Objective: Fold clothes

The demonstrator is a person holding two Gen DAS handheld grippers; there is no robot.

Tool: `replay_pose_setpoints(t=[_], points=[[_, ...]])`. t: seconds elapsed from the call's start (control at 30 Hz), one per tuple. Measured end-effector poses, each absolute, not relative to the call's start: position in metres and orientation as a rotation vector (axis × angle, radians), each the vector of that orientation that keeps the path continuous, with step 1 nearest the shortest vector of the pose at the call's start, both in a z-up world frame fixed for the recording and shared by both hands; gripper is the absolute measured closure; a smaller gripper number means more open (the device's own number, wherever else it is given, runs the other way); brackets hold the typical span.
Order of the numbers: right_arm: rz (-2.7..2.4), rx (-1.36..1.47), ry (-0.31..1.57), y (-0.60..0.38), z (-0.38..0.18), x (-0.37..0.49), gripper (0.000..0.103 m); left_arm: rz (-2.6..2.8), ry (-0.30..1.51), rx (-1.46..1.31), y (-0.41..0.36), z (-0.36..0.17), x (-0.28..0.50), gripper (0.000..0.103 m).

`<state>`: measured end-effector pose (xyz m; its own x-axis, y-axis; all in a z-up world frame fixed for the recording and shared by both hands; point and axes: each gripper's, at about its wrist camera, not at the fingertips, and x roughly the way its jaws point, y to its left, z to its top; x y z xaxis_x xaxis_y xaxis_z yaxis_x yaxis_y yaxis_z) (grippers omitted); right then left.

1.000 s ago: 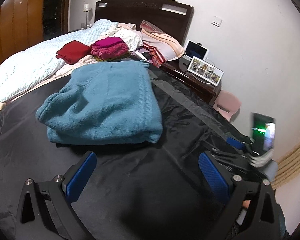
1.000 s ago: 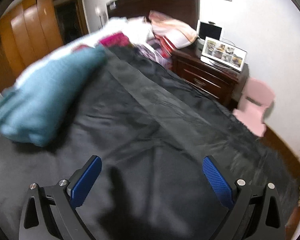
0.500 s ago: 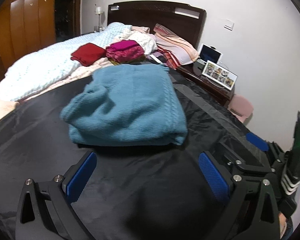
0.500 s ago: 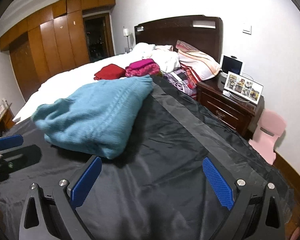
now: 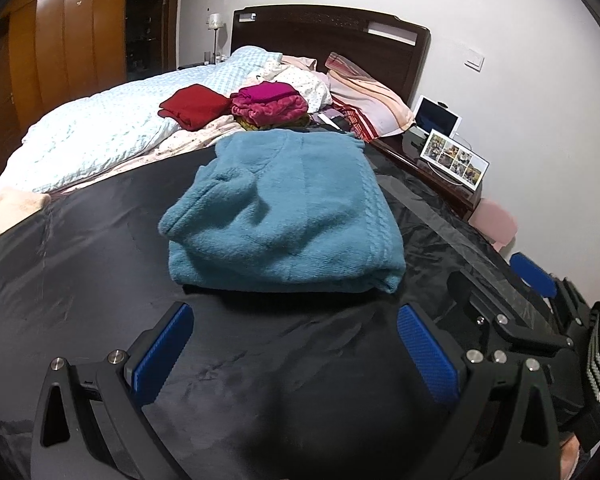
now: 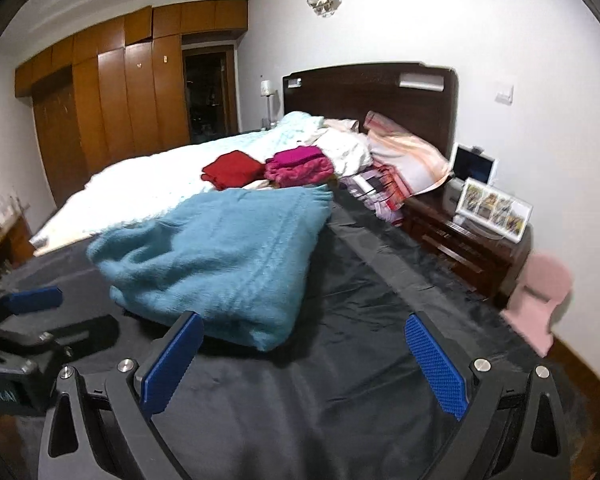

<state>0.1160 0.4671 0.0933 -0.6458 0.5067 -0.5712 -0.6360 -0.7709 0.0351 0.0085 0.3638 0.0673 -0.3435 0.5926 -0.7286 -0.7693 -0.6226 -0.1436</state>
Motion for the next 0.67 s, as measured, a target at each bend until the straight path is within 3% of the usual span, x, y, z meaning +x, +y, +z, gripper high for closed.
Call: replay_pose_setpoints(t=[0.67], points=[[2.333,-0.761,0.264,0.463,0.090,0.104,0.000,2.015,0.272,-0.974,0.362,0.063,0.004,0.001]])
